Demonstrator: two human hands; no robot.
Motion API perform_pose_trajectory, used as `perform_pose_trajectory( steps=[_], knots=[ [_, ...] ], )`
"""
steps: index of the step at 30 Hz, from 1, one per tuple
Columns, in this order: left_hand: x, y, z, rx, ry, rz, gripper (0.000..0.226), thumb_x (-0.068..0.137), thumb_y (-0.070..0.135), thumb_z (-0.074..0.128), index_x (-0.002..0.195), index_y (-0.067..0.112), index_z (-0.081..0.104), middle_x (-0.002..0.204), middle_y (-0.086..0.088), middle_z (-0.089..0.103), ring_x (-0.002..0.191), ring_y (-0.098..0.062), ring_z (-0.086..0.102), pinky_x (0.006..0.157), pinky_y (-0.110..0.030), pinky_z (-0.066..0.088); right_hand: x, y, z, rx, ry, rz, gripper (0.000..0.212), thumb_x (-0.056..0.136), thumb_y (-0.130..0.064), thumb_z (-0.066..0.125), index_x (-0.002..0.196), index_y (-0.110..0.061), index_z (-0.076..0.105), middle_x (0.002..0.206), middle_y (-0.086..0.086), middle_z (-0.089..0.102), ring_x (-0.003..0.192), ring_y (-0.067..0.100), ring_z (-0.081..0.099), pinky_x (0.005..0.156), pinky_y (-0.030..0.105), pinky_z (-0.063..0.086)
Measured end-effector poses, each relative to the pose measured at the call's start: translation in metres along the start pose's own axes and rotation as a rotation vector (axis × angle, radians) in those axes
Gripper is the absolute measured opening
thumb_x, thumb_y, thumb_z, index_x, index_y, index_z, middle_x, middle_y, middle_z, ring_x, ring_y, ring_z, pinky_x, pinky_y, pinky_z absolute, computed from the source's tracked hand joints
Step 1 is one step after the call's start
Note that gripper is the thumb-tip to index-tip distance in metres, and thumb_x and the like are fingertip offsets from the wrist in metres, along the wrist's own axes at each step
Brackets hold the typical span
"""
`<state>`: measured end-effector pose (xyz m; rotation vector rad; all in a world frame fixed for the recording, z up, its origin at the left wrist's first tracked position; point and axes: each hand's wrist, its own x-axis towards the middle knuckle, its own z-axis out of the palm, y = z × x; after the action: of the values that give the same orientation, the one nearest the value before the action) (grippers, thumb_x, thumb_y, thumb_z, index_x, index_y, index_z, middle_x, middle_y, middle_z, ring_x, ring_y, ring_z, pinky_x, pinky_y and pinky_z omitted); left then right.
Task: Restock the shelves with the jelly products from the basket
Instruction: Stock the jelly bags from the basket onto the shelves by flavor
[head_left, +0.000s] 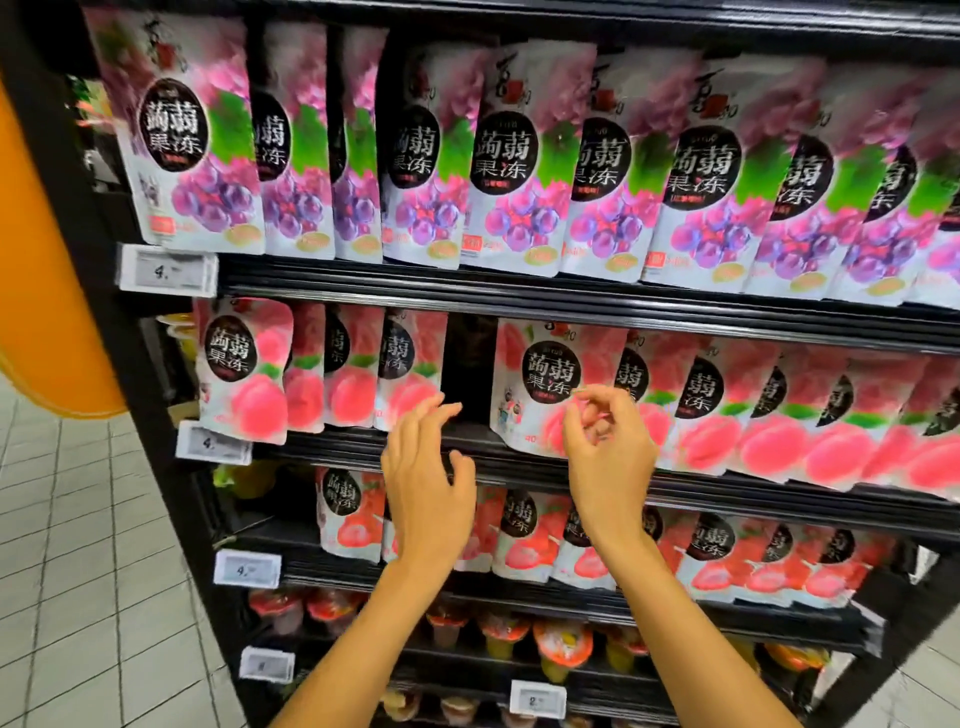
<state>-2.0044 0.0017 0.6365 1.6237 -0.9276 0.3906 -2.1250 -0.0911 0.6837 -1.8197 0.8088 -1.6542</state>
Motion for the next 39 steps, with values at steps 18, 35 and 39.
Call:
perform_pose_trajectory(
  steps=[18,35,39],
  knots=[
    [0.06,-0.07,-0.055,0.075,0.095,-0.159,0.025,0.082,0.035,0.075,0.086,0.022,0.054,0.066,0.009,0.044,0.06,-0.007,0.047,0.057,-0.023,0.036,-0.025,-0.031,0.114,-0.007,-0.266,0.122,0.012,0.09,-0.013,0.067,0.101,-0.009,0.073,0.086,-0.002,0.07,0.077,0.008,0.064,0.071,0.009,0.048],
    [0.065,-0.072,-0.048,0.135,0.115,-0.176,0.017,0.083,0.017,0.071,0.076,0.018,0.055,0.049,0.009,0.046,0.05,-0.016,0.052,0.054,-0.032,0.045,-0.014,0.002,0.051,-0.08,-0.106,0.103,0.019,0.083,-0.018,0.077,0.102,-0.016,0.071,0.076,-0.016,0.067,0.073,-0.007,0.065,0.069,0.009,0.053],
    [0.065,-0.068,-0.048,0.161,0.101,-0.168,0.013,0.08,0.016,0.071,0.072,0.017,0.06,0.046,0.008,0.047,0.049,-0.02,0.054,0.054,-0.033,0.048,-0.021,0.001,0.051,-0.115,-0.084,0.054,0.027,0.084,-0.018,0.076,0.109,-0.015,0.067,0.087,-0.005,0.069,0.077,-0.002,0.064,0.068,-0.001,0.043]
  ],
)
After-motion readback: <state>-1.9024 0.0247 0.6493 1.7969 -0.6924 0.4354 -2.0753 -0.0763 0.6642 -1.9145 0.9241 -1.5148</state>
